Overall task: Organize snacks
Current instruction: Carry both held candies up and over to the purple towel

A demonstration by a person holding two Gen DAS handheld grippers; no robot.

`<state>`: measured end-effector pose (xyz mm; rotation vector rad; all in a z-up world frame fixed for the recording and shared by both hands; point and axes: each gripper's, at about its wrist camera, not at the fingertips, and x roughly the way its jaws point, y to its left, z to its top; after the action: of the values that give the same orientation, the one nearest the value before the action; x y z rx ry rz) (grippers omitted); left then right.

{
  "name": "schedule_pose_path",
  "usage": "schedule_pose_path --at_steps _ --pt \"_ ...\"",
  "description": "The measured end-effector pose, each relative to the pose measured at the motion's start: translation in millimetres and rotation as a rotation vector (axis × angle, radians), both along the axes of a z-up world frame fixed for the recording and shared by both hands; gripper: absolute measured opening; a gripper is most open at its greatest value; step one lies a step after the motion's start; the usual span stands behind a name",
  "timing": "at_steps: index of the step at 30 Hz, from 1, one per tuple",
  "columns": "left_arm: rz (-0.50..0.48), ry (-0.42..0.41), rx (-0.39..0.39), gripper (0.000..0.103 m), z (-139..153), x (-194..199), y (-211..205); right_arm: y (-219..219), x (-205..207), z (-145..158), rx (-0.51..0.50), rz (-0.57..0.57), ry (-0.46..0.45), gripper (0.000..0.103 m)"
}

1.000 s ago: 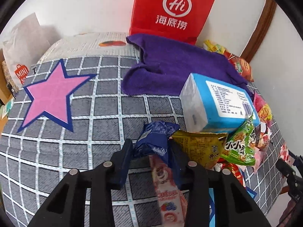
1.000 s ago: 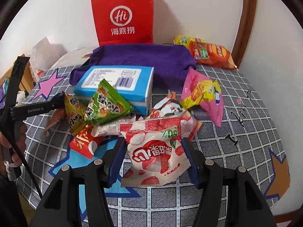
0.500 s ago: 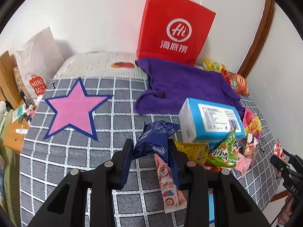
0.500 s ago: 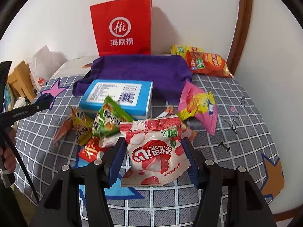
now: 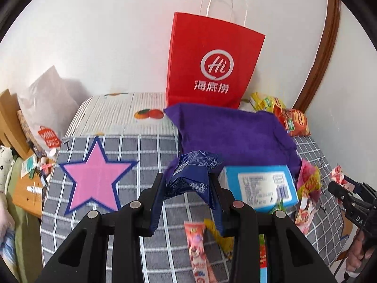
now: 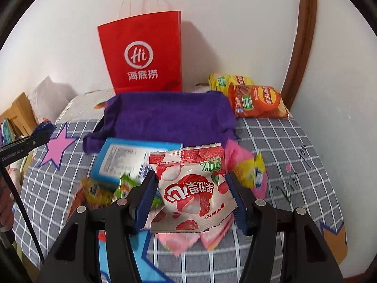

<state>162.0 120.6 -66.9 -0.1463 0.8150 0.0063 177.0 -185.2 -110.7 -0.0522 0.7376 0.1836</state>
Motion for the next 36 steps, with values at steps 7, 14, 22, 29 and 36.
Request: schedule_pose_path --at_steps 7,14,22,29,36 --pt "-0.011 -0.014 0.027 0.034 12 44 -2 7 43 26 0.008 0.006 -0.039 0.058" --pt "-0.049 -0.024 0.031 0.034 14 96 -8 15 91 48 0.003 0.016 -0.072 0.058" --pt "-0.090 0.010 0.037 0.034 -9 150 -18 22 141 48 0.025 0.029 -0.077 0.058" --pt "-0.100 0.042 0.031 0.034 -30 188 -23 32 190 32 0.028 0.049 -0.049 0.058" --pt "-0.102 0.068 0.026 0.034 -48 220 -26 41 227 13 0.035 0.075 -0.026 0.058"
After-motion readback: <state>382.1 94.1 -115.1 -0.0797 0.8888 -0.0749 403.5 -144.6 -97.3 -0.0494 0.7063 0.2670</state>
